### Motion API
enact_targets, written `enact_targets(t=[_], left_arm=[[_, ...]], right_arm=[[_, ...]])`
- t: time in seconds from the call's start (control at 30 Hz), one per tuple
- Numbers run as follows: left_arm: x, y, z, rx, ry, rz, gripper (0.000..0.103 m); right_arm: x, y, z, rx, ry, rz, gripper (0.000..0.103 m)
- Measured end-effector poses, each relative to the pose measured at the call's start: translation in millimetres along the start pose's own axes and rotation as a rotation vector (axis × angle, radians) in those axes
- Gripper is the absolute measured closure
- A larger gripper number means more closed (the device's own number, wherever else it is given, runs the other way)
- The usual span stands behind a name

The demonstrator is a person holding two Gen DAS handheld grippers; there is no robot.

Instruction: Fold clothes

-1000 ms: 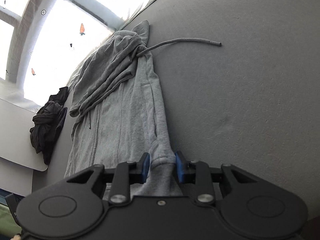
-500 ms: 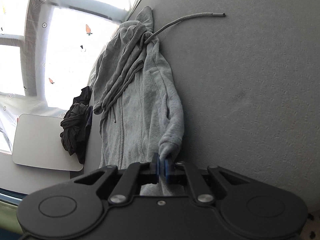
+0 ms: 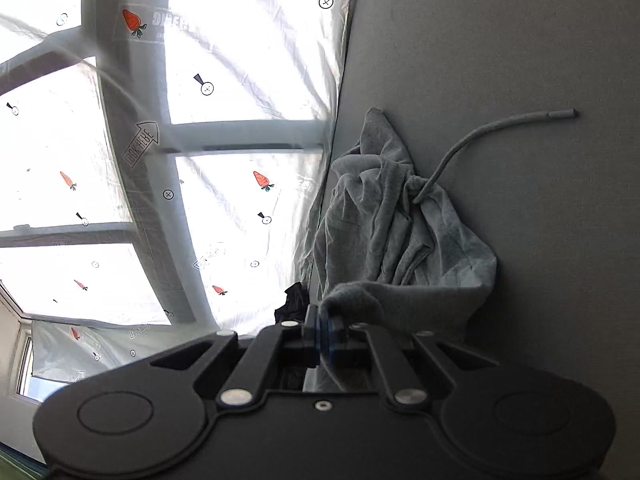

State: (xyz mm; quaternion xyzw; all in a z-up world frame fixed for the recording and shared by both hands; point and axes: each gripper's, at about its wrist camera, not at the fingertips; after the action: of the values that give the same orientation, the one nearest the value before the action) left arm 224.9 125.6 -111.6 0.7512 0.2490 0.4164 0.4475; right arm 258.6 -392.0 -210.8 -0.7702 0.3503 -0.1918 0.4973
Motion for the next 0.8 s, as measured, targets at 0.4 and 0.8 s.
enact_targets(t=[0.4, 0.8], left_arm=[[77, 14, 79, -0.074, 0.083, 0.006, 0.096], [139, -39, 165, 0.064, 0.15, -0.139, 0.097]], right_arm=[[60, -34, 47, 0.023, 0.11, 0.093, 0.099], [126, -32, 139, -0.065, 0.092, 0.273, 0.087]])
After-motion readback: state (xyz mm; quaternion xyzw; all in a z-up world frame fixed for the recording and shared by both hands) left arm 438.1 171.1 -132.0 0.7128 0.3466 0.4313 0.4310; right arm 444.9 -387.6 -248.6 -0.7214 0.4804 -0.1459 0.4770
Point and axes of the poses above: each gripper's, at about its wrist camera, not at the fingertips, and z roughly the way its jaws point, y to its right, x to its top, and after that the axes turned 14 degrees about -x, right-handed
